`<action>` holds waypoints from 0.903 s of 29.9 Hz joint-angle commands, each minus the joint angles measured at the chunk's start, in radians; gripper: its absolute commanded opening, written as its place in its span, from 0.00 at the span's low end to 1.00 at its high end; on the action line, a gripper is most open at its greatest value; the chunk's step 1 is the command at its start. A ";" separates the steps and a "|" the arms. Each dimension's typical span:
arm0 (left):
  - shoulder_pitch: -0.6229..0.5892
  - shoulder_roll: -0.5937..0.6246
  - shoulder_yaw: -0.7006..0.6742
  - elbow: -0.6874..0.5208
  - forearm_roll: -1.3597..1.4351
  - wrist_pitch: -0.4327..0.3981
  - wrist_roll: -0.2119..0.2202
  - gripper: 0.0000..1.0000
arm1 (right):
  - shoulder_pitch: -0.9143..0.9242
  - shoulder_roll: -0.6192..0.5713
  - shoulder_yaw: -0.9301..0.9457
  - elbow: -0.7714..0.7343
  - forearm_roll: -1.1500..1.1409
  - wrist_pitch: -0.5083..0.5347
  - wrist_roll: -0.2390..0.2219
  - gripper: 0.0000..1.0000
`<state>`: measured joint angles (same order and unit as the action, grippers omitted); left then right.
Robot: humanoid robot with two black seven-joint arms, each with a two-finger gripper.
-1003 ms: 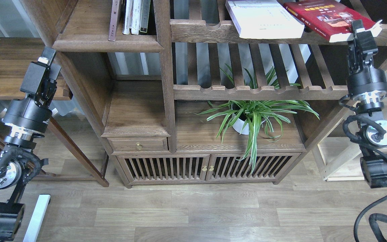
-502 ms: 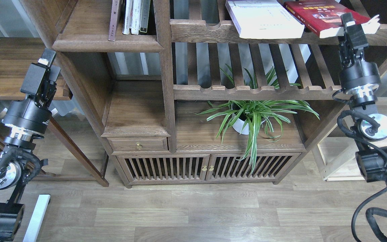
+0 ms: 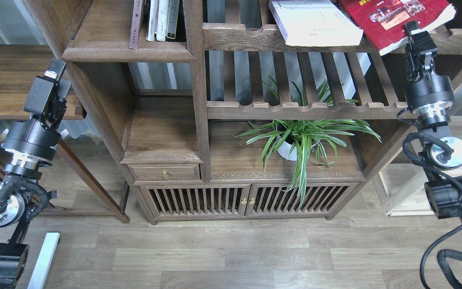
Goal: Organize books on shelf
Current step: 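Tip the red book off the top shelf toward the robot with the right gripper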
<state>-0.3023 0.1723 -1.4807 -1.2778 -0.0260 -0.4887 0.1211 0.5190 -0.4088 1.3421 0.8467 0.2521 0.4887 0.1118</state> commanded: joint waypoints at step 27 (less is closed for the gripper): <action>0.020 -0.011 0.014 0.035 -0.002 0.000 -0.003 0.99 | -0.109 0.008 0.209 0.066 0.114 0.000 0.016 0.08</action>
<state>-0.2841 0.1623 -1.4666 -1.2471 -0.0261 -0.4887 0.1191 0.4455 -0.4026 1.5477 0.9122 0.3658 0.4887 0.1270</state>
